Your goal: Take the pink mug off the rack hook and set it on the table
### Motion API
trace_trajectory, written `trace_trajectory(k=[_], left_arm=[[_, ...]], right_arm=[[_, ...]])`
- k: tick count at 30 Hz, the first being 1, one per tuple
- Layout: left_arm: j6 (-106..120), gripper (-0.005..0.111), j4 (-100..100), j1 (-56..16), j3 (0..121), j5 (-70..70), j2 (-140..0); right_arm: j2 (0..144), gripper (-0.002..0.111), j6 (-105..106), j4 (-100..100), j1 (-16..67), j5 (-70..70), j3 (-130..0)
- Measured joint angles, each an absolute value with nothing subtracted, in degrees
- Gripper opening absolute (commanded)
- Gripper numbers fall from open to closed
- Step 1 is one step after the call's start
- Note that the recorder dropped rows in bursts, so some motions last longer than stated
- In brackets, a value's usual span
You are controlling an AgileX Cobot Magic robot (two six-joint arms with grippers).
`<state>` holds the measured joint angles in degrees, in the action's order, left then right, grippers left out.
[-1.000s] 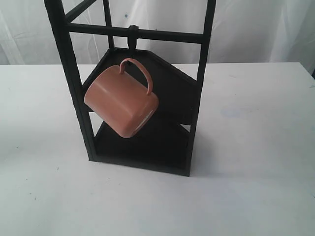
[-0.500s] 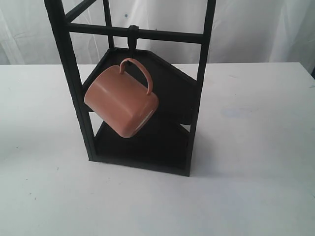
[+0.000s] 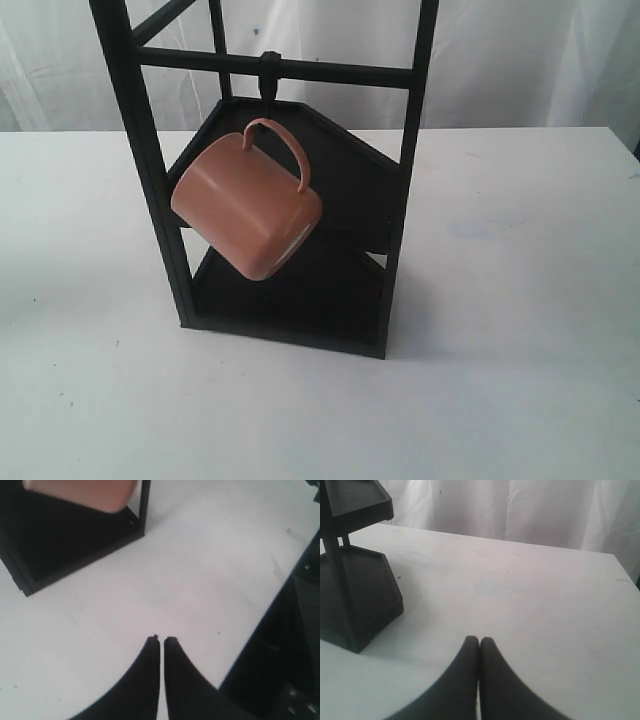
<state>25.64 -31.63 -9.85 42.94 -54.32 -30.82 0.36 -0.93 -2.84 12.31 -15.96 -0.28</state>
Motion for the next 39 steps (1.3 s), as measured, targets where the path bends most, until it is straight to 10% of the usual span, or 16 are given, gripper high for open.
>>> trace_trajectory(k=[5, 39], left_arm=[[29.8, 0.069, -32.7, -9.9, 43.2, -43.9, -37.7], [76.2, 0.067, -67.7, -10.0, 43.2, -31.6, -57.0]], right_arm=[[0.4, 0.0, -0.9, -2.8, 12.3, -16.0, -0.3], [0.4, 0.0, -0.9, -2.8, 12.3, -16.0, -0.3]])
